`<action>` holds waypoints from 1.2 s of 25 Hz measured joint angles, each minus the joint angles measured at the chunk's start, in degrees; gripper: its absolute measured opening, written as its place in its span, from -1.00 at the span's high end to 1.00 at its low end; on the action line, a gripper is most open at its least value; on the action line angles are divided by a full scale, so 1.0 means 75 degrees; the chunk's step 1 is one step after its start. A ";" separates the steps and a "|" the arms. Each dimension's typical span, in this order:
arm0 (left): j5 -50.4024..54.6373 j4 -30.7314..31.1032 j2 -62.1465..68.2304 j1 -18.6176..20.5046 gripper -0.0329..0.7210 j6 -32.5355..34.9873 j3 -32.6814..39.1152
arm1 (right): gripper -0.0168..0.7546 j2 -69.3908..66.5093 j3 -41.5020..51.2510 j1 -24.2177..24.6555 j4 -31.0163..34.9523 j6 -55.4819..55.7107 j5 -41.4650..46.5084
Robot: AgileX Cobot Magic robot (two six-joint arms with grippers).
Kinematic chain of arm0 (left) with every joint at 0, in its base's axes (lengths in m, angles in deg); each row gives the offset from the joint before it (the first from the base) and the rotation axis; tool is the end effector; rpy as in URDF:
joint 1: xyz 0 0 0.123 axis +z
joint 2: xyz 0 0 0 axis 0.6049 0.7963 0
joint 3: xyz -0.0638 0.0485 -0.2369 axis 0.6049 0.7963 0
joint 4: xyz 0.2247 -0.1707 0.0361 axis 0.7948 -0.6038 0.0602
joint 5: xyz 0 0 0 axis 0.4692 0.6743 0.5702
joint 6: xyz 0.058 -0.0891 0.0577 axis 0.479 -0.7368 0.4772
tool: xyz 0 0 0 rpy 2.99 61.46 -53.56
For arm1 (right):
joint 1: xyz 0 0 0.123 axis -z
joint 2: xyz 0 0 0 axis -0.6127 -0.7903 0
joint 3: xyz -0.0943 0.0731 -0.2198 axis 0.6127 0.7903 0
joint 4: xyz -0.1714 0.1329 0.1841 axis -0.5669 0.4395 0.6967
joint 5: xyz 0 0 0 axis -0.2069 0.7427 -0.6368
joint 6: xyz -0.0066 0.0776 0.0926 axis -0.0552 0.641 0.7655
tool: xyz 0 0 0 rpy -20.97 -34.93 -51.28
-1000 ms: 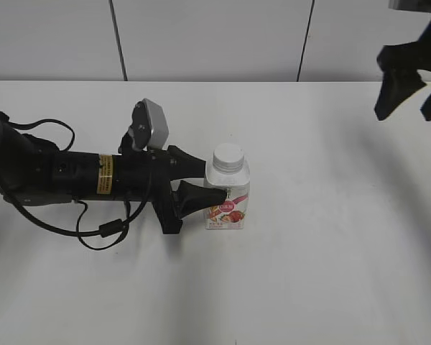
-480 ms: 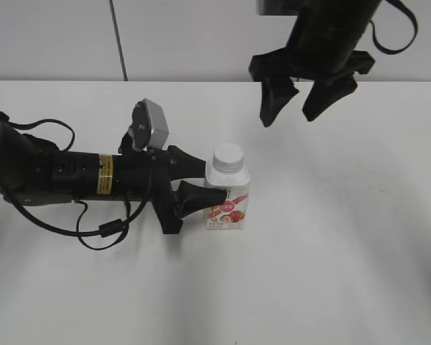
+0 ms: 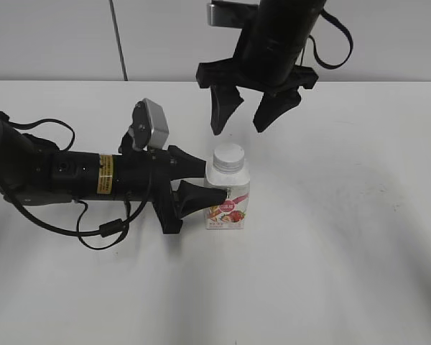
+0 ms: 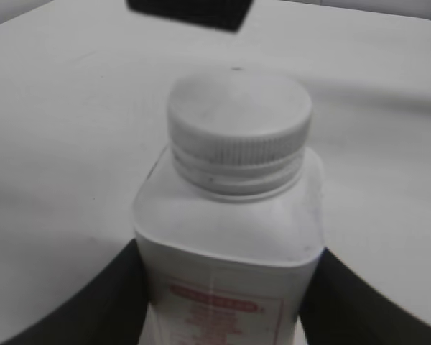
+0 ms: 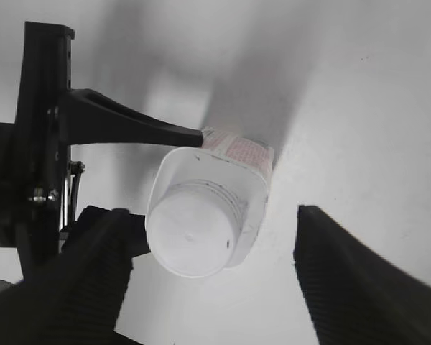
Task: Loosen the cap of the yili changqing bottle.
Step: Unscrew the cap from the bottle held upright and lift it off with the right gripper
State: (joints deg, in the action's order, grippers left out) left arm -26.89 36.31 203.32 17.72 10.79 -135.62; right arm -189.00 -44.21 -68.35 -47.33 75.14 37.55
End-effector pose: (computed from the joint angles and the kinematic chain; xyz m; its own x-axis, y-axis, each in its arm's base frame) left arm 0.3121 -0.2137 0.0184 -0.1019 0.3419 -0.9342 0.9783 0.2049 -0.0317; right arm 0.3808 0.2596 0.1814 -0.9193 -0.3573 -0.1651 -0.3907 0.8792 0.2726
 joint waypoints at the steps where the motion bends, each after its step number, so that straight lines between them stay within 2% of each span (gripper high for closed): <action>1: 0.0000 0.0006 0.0000 0.0000 -0.12 0.0000 0.0000 | -0.48 -0.0059 -0.0010 -0.0025 0.0019 0.0000 0.0000; 30: 0.0014 0.0013 0.0000 0.0000 -0.12 0.0000 0.0000 | -0.44 -0.0618 -0.0027 -0.0167 -0.0013 0.0022 0.0007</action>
State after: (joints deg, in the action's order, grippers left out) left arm -26.79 36.41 203.32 17.72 10.79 -135.62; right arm -193.64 -44.41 -69.60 -47.43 75.31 37.60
